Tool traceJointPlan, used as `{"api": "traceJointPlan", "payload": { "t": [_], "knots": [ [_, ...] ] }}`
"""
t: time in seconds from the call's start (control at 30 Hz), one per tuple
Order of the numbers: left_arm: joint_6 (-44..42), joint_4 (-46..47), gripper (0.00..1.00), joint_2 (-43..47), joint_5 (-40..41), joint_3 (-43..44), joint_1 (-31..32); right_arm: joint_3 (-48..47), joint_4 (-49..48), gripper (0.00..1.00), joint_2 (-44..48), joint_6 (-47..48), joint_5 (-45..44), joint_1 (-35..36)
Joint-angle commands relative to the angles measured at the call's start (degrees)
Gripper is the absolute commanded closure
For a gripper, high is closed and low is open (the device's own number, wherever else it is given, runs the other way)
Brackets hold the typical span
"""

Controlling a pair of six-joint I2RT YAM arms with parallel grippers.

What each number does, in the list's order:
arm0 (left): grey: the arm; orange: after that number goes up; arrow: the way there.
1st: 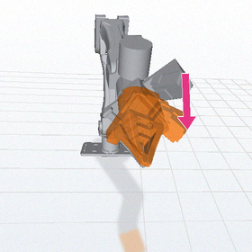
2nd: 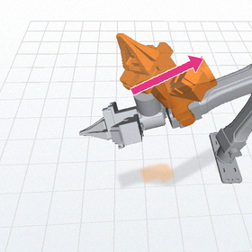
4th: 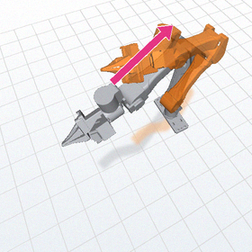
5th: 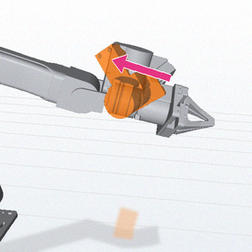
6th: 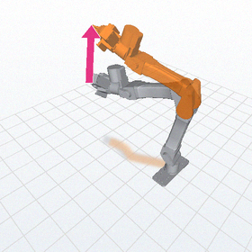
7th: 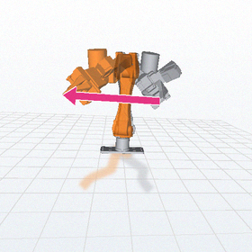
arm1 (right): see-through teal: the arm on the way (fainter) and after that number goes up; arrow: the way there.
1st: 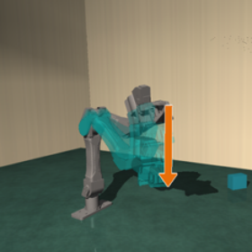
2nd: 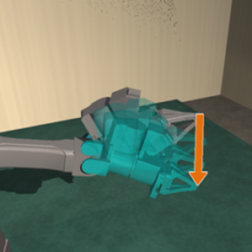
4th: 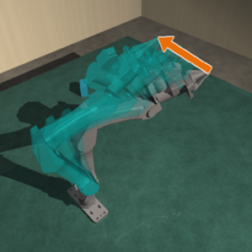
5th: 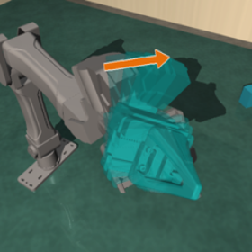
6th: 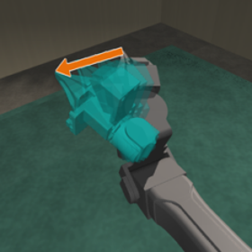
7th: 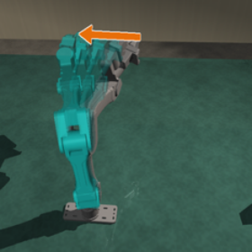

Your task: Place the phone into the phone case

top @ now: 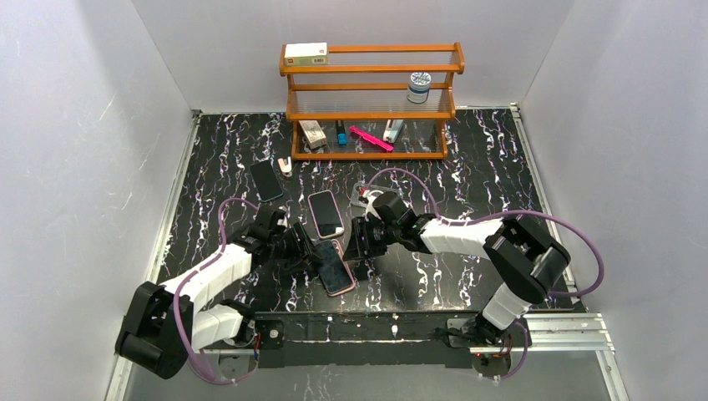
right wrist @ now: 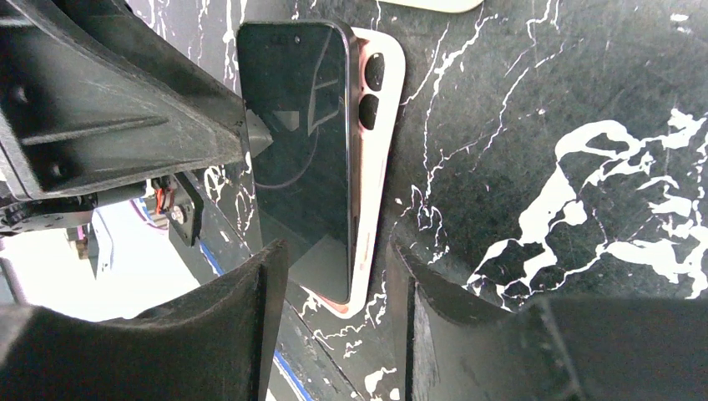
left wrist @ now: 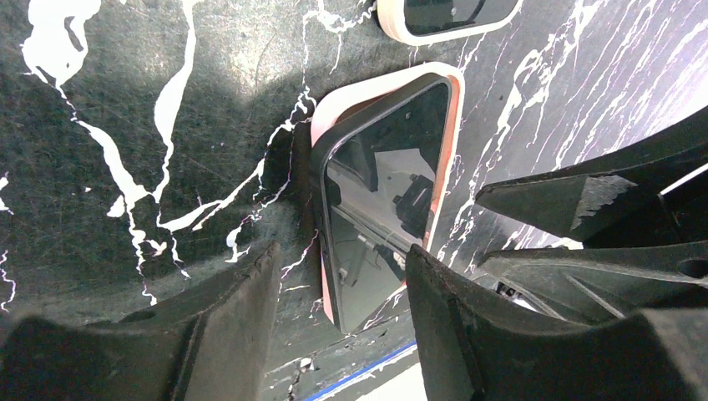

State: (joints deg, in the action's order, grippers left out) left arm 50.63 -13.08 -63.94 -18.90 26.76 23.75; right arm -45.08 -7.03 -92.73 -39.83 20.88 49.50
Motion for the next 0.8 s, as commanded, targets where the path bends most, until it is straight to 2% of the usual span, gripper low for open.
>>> {"api": "traceJointPlan", "payload": {
  "t": [0.0, 0.57, 0.77],
  "knots": [
    [-2.0, -2.5, 0.48, -0.6, -1.0, 2.1, 0.2, 0.5, -2.9, 0.47, 1.3, 1.2, 0.9, -0.5],
    [-0.2, 3.1, 0.82, -5.6, -2.0, 2.6, 1.0, -2.0, -8.0, 0.56, -7.0, 1.5, 3.9, -0.8],
    [0.7, 5.0, 0.83, -7.2, -1.3, 3.0, 3.2, -1.9, -10.0, 0.57, -8.6, 1.1, 4.5, -0.8]
  ]
}}
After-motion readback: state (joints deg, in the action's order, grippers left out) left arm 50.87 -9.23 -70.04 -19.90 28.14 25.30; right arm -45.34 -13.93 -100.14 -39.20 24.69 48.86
